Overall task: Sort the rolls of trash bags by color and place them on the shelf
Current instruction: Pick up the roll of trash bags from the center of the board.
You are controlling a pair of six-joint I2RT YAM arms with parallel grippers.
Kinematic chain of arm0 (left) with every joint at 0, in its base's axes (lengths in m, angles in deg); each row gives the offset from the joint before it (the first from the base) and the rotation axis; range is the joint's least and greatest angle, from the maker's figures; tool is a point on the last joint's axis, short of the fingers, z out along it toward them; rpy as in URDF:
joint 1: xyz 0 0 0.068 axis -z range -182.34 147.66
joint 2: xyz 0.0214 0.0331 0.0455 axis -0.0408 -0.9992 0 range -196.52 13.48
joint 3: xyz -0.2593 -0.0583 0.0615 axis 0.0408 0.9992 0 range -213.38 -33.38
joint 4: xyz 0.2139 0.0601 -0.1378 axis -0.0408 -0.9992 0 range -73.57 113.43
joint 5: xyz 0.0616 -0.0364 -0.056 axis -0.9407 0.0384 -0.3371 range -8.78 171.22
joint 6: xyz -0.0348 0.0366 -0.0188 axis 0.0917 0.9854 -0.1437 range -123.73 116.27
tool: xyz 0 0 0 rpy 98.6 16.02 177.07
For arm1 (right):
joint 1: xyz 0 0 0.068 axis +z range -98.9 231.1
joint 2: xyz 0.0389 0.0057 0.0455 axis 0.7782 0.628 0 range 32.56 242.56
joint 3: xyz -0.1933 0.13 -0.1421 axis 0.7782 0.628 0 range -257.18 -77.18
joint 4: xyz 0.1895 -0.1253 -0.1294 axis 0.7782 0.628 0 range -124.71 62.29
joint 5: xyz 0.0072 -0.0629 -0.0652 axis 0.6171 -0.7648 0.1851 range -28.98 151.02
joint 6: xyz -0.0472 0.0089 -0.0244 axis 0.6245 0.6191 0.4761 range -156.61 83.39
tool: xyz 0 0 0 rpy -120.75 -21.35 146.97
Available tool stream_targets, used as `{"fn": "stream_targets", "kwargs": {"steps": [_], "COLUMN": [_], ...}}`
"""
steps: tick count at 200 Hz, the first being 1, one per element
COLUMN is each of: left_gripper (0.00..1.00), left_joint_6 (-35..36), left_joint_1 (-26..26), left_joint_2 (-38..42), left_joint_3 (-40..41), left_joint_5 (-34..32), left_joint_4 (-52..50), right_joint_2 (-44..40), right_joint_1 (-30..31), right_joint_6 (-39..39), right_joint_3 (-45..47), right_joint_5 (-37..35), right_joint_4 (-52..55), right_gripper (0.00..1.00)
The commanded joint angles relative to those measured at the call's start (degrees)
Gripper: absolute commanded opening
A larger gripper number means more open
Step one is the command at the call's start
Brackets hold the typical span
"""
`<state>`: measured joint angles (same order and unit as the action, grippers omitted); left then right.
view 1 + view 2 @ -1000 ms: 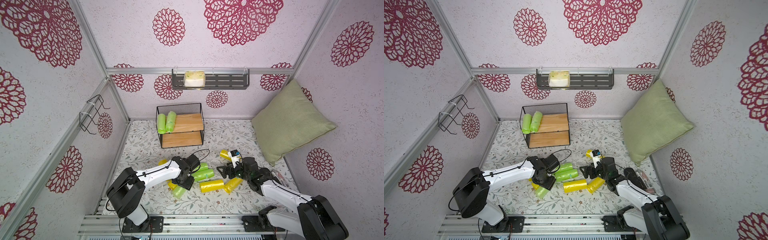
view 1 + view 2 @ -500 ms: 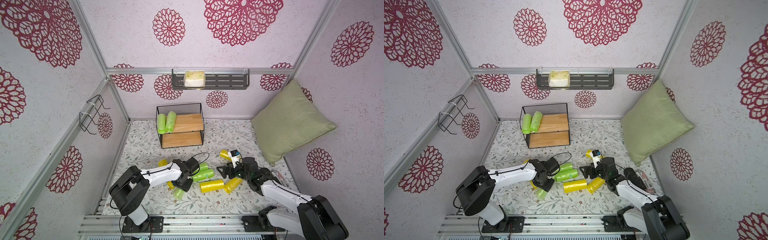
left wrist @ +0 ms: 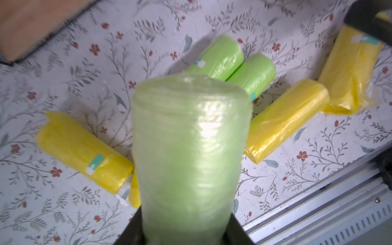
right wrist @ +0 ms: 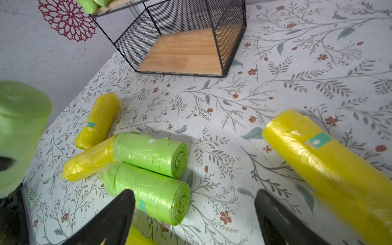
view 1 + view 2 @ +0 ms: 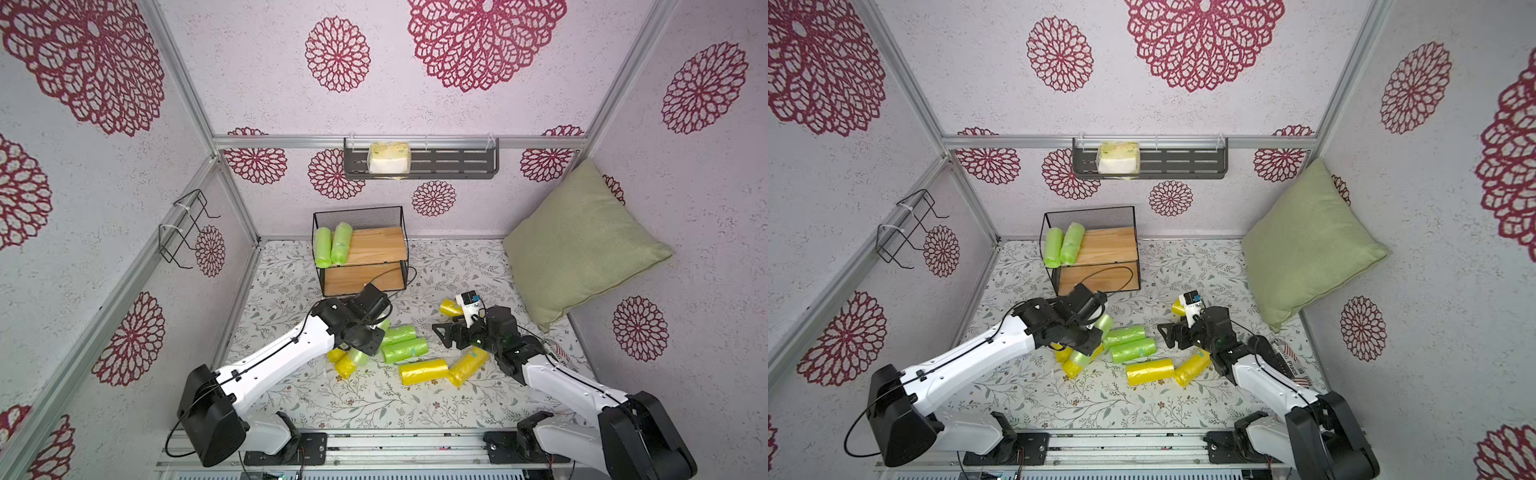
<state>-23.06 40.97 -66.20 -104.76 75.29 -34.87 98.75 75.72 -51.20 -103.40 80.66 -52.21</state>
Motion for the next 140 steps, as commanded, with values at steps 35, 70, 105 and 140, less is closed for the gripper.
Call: {"fn": "stream_targets", "kwargs": {"steps": [35, 70, 105, 140], "left_gripper": [0.4, 0.4, 0.4, 0.4], "left_joint_6": [7.81, 9.65, 10.26, 10.54], "left_joint_1": [-7.49, -10.79, -12.92, -14.94], "left_joint_2": [-3.38, -7.51, -10.41, -14.86], "left_joint_3": [-17.6, -26.37, -33.94, -42.6], "left_joint_5": [-4.5, -4.95, -4.91, -7.1], "left_joint_4": [-1.39, -1.54, -3.08, -6.65], "right_joint_2": [-1.21, -0.85, -2.37, -4.36], "right_joint_1": [-0.5, -0.5, -0.47, -0.54], "right_joint_6": [1.82, 2.74, 2.82, 1.88], "right_joint_3": [-5.07, -9.11, -9.23, -8.35], "right_joint_5": [-0.48, -0.26, 0.04, 0.13], "right_joint_4": [1.0, 2.63, 2.99, 3.17], "right_gripper": [0.93, 0.93, 0.93, 0.93]}}
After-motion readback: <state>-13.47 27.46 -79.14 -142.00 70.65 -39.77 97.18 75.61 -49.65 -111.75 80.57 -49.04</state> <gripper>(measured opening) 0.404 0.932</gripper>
